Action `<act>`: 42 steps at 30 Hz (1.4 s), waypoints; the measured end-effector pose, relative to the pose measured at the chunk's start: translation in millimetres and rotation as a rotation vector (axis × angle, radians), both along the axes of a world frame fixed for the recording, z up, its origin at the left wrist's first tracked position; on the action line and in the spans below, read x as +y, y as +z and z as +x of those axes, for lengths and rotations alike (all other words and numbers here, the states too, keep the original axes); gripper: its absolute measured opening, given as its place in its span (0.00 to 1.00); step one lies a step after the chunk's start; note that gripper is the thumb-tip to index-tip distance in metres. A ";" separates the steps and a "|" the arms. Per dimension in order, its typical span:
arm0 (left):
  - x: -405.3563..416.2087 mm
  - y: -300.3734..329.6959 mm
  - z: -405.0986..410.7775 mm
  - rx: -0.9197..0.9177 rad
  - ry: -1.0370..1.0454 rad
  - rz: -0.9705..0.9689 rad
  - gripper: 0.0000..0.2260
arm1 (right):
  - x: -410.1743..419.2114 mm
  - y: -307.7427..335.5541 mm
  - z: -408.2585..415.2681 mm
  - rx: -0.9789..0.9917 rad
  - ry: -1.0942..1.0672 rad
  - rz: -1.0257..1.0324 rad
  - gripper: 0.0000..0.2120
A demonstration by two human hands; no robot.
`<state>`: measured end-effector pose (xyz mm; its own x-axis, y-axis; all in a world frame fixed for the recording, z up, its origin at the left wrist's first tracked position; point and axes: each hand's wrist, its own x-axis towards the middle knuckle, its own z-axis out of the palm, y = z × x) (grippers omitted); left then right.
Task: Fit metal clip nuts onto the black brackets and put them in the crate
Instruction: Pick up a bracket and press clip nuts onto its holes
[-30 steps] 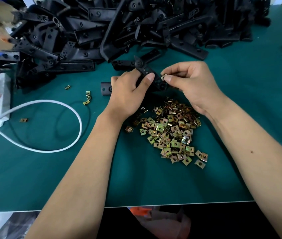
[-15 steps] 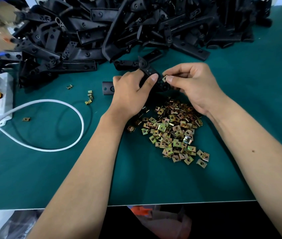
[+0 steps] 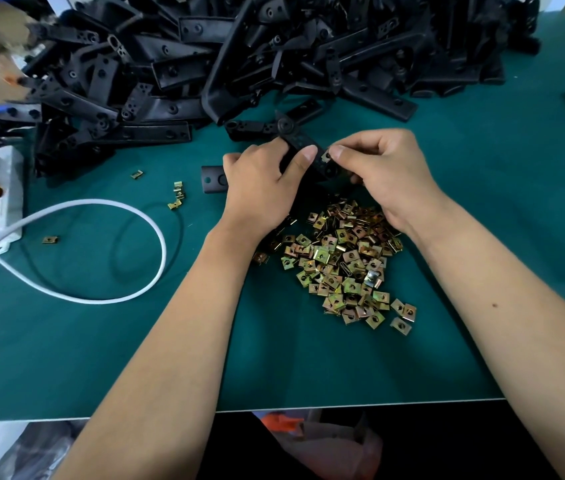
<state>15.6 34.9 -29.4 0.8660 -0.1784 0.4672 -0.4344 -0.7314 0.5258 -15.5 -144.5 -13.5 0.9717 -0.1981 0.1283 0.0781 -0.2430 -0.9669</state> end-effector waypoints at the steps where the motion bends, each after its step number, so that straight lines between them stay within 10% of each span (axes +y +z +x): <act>1: -0.2 0.1 -0.2 0.000 0.001 0.001 0.21 | 0.1 -0.2 0.1 0.000 -0.002 -0.020 0.04; 27: 18.8 4.6 13.3 0.033 0.196 0.035 0.22 | 12.1 5.4 -7.8 -0.103 0.039 -0.374 0.06; 34: 31.9 5.2 17.7 0.051 0.302 0.027 0.21 | 25.6 8.6 -15.3 -0.084 0.471 -0.808 0.11; 42: 25.5 8.1 11.2 0.098 0.267 -0.057 0.21 | 22.8 8.9 -18.0 -0.163 0.448 -0.645 0.04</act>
<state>26.8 60.4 -21.3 0.9201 0.0867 0.3821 -0.1754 -0.7809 0.5995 -33.6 -121.7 -4.6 0.9007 0.3676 0.2316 0.4284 -0.6624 -0.6146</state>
